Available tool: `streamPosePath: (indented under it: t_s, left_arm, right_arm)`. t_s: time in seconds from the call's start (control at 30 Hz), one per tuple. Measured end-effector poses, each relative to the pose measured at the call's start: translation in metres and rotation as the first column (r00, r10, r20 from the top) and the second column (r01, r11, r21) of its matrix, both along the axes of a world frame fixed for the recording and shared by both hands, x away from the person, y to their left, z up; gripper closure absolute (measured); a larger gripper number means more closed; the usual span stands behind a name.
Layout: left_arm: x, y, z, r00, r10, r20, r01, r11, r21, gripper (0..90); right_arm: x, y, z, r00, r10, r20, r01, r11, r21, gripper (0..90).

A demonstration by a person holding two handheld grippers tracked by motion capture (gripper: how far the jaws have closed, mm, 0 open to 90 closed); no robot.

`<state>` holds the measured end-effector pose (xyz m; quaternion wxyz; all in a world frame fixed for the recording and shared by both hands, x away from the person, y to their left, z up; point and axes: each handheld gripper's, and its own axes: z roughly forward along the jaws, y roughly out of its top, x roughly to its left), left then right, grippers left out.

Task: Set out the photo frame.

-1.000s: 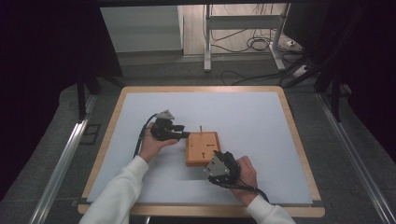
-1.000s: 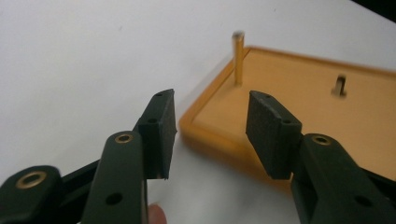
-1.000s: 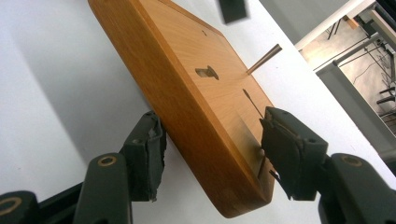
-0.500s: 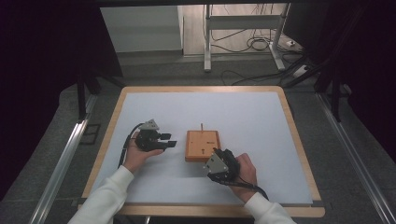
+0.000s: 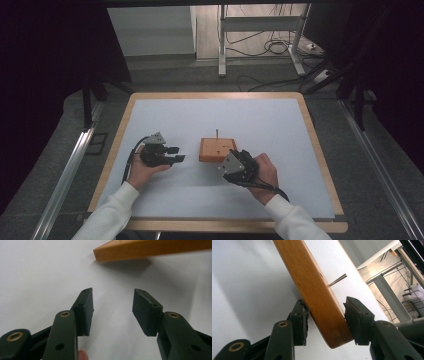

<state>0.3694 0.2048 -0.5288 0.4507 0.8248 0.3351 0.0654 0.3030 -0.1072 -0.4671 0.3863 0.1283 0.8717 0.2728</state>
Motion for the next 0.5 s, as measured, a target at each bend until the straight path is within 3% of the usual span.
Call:
streamPosePath:
  t_s: [0.1,0.5]
  left_arm:
    - [-0.001,0.002,0.000,1.0000,0.001,0.002,-0.001,1.0000,-0.005,50.8]
    - [-0.001,0.002,-0.001,1.0000,-0.005,-0.004,0.005,1.0000,-0.006,50.9]
  right_arm:
    - [0.007,0.000,0.007,0.9999,0.001,-0.017,-0.001,1.000,-0.006,58.2]
    - [0.014,0.002,0.013,0.9999,0.008,-0.010,-0.008,1.000,-0.017,61.1]
